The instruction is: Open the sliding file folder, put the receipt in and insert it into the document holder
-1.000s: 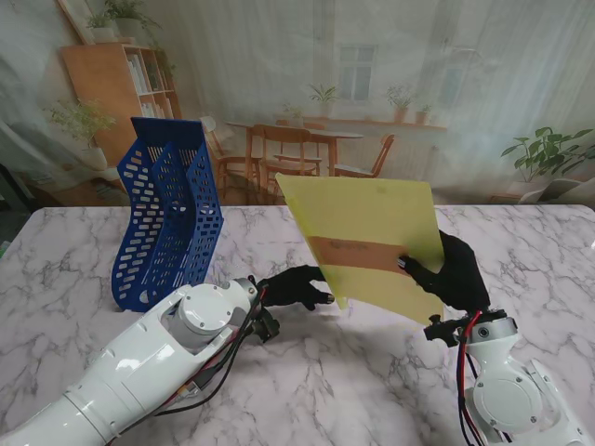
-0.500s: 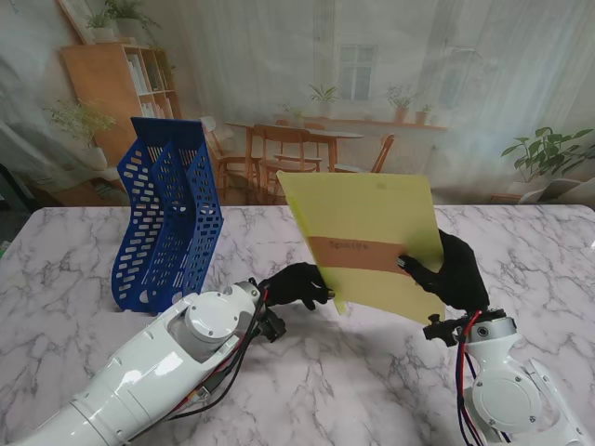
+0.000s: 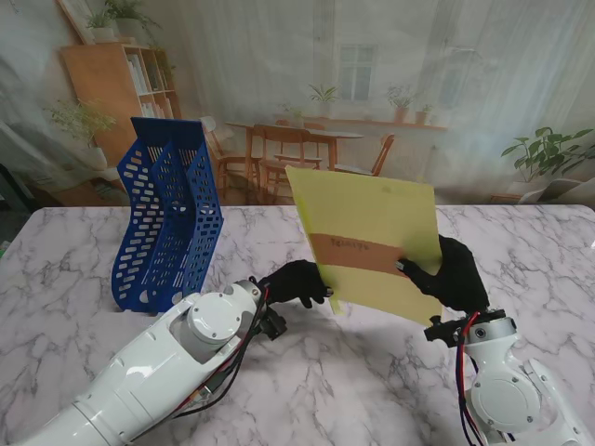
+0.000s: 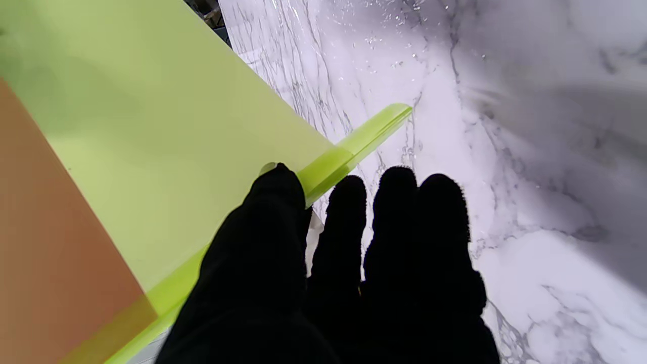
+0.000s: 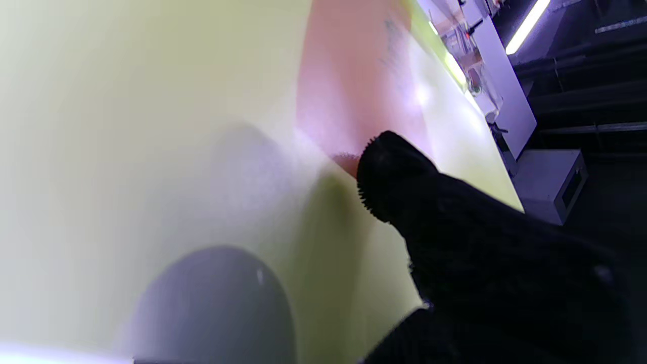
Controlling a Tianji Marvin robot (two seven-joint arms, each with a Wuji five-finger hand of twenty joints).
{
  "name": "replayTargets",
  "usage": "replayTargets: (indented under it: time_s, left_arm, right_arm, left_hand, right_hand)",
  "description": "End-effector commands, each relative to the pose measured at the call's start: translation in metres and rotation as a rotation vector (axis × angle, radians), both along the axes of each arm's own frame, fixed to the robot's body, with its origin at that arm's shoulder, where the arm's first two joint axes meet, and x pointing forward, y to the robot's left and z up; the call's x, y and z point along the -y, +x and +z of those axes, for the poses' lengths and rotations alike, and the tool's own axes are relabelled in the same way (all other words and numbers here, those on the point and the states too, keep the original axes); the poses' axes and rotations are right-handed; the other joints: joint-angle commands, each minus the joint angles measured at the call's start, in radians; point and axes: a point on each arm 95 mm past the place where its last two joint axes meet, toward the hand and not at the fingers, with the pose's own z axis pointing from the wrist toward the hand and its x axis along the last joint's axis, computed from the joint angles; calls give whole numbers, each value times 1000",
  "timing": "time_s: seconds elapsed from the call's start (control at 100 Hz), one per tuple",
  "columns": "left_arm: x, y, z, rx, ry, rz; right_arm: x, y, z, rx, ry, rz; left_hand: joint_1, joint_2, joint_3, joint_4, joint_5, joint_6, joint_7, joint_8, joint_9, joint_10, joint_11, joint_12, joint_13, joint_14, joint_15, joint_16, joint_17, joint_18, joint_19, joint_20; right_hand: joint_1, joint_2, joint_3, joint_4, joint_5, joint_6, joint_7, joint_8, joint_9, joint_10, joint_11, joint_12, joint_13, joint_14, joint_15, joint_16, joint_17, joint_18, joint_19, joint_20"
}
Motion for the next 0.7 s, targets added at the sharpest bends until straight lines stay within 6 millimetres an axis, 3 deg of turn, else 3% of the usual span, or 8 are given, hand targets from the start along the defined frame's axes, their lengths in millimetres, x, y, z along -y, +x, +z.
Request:
replayTargets:
  time_s: [0.0, 0.35, 0.69]
  left_arm:
    - [2, 0, 6, 10, -4, -11]
    - [-4, 3, 19, 57, 20, -18]
    - [-8, 6, 24, 80, 43, -23]
  right_arm:
    - [2, 1, -6, -8, -39, -7]
    - [0, 6, -16, -39, -178, -5]
    - [-1, 10, -22, -55, -262, -2]
  left_hand:
    - [32, 39, 34, -22, 108, -14, 113, 5, 37, 11, -10, 10, 32, 34, 31, 15, 20, -20, 34, 17]
    - [31, 38, 27, -25, 121, -20, 102, -5, 42, 8, -16, 8, 30, 35, 33, 15, 12, -14, 40, 16]
    - [32, 27, 26, -17, 145, -11, 102, -12, 107, 30, -2, 11, 97, 42, 66, 23, 75, -12, 78, 19]
  right_hand:
    - [80, 78, 78, 53, 48, -118, 86, 26, -3, -9, 9, 4, 42, -24, 76, 23, 17, 8, 19, 13]
    - [83, 80, 85, 52, 53, -112, 85, 28, 0, 2, 11, 17, 41, -14, 115, 37, 15, 18, 44, 26]
    - [82, 76, 91, 52, 58, -109, 82, 30, 7, 4, 8, 24, 40, -11, 143, 48, 15, 22, 56, 35]
